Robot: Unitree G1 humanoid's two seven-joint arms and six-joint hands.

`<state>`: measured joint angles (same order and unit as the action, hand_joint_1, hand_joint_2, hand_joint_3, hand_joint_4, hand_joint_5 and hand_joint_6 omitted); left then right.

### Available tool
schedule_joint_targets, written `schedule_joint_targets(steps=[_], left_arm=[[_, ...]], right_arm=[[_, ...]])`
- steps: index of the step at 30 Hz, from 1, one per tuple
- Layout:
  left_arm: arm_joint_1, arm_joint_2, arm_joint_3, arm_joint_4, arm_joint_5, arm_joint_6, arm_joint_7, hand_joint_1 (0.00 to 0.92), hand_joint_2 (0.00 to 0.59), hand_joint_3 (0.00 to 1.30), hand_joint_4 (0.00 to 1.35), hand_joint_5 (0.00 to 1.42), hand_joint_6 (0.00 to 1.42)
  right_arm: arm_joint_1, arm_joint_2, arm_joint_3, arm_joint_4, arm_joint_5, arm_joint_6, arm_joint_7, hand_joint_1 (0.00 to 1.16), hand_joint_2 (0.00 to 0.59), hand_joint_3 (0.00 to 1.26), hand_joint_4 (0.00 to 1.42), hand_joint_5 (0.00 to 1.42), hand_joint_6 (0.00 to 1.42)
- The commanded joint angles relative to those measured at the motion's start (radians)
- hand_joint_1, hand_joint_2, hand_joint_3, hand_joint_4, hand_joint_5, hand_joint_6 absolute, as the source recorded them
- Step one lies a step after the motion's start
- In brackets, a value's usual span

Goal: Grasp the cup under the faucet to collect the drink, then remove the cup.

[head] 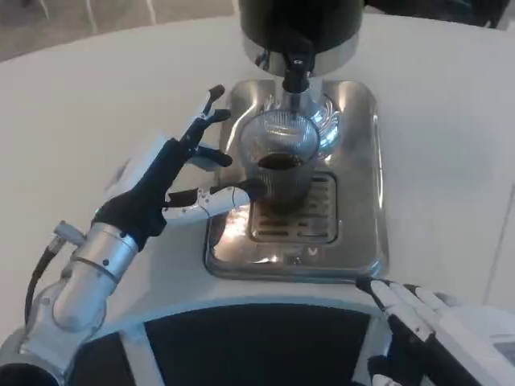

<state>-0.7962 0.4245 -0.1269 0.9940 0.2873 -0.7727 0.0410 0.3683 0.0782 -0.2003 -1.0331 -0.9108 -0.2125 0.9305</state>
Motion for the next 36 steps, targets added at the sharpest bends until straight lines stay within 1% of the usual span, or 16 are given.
schedule_joint_targets(steps=[1,4,7,11,14,20,23,27,31,36], left_arm=[[0.019,0.029,0.011,-0.019,0.001,-0.019,-0.012,0.377,0.069,0.01,0.11,0.44,0.43],[0.026,0.032,0.009,-0.028,0.002,-0.019,-0.014,0.377,0.070,0.01,0.11,0.43,0.41],[0.030,0.025,0.006,-0.030,0.004,-0.019,-0.013,0.377,0.070,0.01,0.11,0.40,0.39],[0.032,0.001,0.008,-0.029,-0.003,-0.026,-0.003,0.370,0.067,0.03,0.09,0.29,0.26],[0.032,-0.027,0.010,-0.021,-0.019,-0.036,-0.012,0.385,0.070,0.03,0.01,0.21,0.23],[0.026,-0.063,0.020,0.005,-0.047,-0.047,-0.039,0.442,0.070,0.00,0.00,0.17,0.22],[0.018,-0.080,0.022,0.020,-0.061,-0.052,-0.060,0.456,0.067,0.00,0.00,0.19,0.26],[0.010,-0.091,0.030,0.035,-0.069,-0.061,-0.086,0.480,0.069,0.00,0.00,0.21,0.29],[0.004,-0.098,0.036,0.051,-0.071,-0.062,-0.095,0.507,0.071,0.00,0.00,0.23,0.32],[-0.004,-0.110,0.039,0.067,-0.079,-0.055,-0.107,0.513,0.071,0.00,0.00,0.23,0.32]], right_arm=[[0.002,0.072,0.020,-0.014,-0.006,0.026,-0.016,0.00,0.586,0.00,0.00,0.00,0.00],[0.004,0.064,0.026,-0.014,-0.001,0.038,-0.018,0.00,0.586,0.00,0.00,0.00,0.00],[0.013,0.064,0.028,-0.014,0.005,0.037,-0.024,0.00,0.586,0.00,0.00,0.00,0.00],[0.036,0.068,0.020,-0.014,0.013,0.023,-0.036,0.00,0.586,0.00,0.00,0.00,0.00],[0.055,0.070,0.008,-0.014,0.026,0.009,-0.042,0.00,0.586,0.00,0.00,0.00,0.00],[0.073,0.074,-0.007,-0.014,0.044,-0.004,-0.044,0.00,0.586,0.00,0.00,0.00,0.00],[0.078,0.076,-0.009,-0.014,0.045,-0.003,-0.040,0.00,0.586,0.00,0.00,0.00,0.00],[0.079,0.076,-0.009,-0.014,0.044,0.000,-0.037,0.00,0.586,0.00,0.00,0.00,0.00],[0.079,0.078,-0.001,-0.014,0.038,0.009,-0.029,0.00,0.584,0.00,0.00,0.00,0.00],[0.080,0.084,0.018,-0.014,0.023,0.011,-0.024,0.00,0.581,0.00,0.00,0.00,0.00]])
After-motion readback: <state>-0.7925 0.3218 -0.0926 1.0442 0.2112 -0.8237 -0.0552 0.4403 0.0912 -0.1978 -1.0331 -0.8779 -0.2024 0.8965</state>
